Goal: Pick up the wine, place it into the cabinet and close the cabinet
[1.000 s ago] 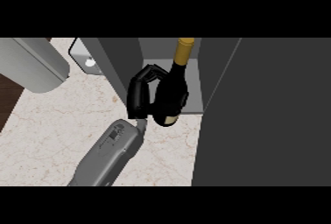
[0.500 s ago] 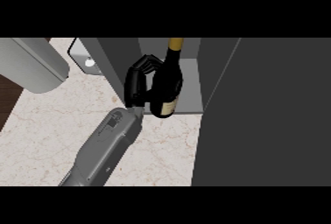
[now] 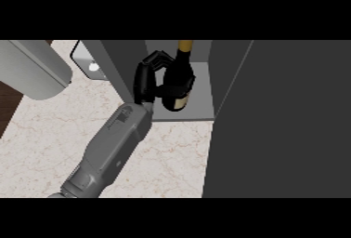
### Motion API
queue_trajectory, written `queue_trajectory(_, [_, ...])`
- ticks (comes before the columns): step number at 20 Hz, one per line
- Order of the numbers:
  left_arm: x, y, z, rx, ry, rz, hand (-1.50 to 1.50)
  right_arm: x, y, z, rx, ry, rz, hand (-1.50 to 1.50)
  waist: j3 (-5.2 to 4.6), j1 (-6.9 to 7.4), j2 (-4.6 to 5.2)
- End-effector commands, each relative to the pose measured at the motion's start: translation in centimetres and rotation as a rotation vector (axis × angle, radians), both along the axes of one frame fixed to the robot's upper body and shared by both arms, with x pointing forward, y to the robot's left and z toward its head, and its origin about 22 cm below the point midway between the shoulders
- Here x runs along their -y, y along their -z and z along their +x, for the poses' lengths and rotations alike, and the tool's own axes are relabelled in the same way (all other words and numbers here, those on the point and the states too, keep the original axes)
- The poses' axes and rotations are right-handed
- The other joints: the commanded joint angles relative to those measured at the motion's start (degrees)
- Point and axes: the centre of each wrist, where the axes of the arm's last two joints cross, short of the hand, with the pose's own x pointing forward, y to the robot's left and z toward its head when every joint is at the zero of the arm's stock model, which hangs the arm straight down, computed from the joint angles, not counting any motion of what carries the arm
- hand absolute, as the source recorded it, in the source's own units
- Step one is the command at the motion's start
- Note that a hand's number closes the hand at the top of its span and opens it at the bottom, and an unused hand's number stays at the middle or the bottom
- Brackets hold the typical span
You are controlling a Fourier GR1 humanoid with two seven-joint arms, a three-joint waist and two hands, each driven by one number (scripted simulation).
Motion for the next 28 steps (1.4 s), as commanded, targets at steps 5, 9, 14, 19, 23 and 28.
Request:
queue_trajectory(5, [0.0,-0.5,2.1,0.085,-0.065,0.069,1.50,0.3,0.2,-1.8,0.021,-0.075,0.049,-1.50,0.02,-1.03,0.34])
queue_trajectory(9, [-0.2,-0.9,2.9,0.096,-0.099,0.075,1.50,0.4,0.1,-0.8,0.032,-0.055,0.048,-1.50,0.02,-0.73,0.39])
queue_trajectory(14, [-1.5,-1.5,3.9,0.090,-0.096,0.056,1.50,-0.5,0.1,-2.2,0.031,-0.055,0.040,-1.50,-0.01,-0.81,0.35])
queue_trajectory(19, [-0.9,-1.9,4.3,0.041,-0.124,0.008,1.50,-0.6,-0.4,-2.2,0.018,-0.074,0.044,-1.50,-0.02,-1.36,0.53])
queue_trajectory(23, [-1.4,-0.2,3.7,0.005,-0.161,-0.096,1.50,-0.3,-0.3,-2.1,0.019,-0.086,0.050,-1.50,-0.02,-2.17,0.84])
queue_trajectory(28, [-1.2,-0.4,3.9,0.005,-0.153,-0.115,1.50,-1.4,0.1,-0.5,0.030,-0.078,0.069,-1.50,-0.03,-1.74,0.87])
